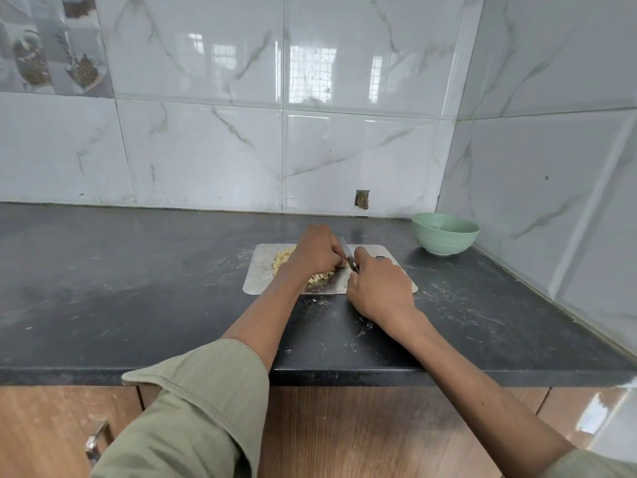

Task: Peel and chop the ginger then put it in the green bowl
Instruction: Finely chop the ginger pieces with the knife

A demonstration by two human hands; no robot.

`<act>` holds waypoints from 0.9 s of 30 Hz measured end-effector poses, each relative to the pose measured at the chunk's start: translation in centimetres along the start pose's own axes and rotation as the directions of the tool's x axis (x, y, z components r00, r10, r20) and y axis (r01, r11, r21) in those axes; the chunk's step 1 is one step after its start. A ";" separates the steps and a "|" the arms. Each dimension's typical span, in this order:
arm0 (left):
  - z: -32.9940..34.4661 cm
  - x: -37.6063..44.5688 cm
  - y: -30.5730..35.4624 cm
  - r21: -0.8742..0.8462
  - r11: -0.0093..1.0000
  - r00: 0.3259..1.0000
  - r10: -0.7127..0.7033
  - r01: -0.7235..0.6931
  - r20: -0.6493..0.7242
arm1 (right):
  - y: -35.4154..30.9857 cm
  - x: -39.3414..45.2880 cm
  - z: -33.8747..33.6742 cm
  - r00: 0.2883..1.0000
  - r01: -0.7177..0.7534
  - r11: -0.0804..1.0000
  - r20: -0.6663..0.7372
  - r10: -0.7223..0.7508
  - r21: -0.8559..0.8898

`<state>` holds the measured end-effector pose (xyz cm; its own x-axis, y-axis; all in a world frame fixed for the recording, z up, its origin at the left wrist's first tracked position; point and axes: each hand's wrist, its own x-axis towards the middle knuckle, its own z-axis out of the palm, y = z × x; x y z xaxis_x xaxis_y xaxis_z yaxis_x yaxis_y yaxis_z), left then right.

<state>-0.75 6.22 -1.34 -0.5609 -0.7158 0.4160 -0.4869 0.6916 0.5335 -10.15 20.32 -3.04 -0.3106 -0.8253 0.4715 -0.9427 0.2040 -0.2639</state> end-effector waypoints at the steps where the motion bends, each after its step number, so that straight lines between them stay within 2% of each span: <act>1: 0.0 0.0 0.0 -0.006 1.000 1.000 -0.003 0.003 0.001 | 0.1 0.1 0.0 1.000 0.000 1.000 0.006 0.000 0.006; 8: -0.5 -0.5 0.4 -0.035 0.999 1.000 -0.008 0.009 0.030 | 0.4 0.5 -0.2 0.999 -0.025 0.999 0.033 0.024 0.030; 19: -0.2 -0.6 0.6 -0.051 0.998 0.999 -0.040 0.039 -0.007 | -0.2 -0.8 -0.2 0.999 -0.037 0.999 -0.033 0.036 -0.026; 24: 0.0 -0.5 0.4 -0.058 0.998 1.000 -0.029 0.028 -0.011 | -0.9 -0.6 0.0 0.999 -0.033 0.992 -0.042 0.027 -0.126; 27: 0.2 -0.4 0.3 -0.055 0.998 0.999 -0.037 0.036 -0.023 | -0.6 -0.7 -0.1 0.998 -0.056 0.994 -0.025 0.054 -0.094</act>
<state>-0.79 6.72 -1.45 -0.5267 -0.7430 0.4129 -0.4692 0.6592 0.5877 -9.39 20.79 -3.10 -0.3639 -0.8000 0.4771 -0.9311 0.2987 -0.2093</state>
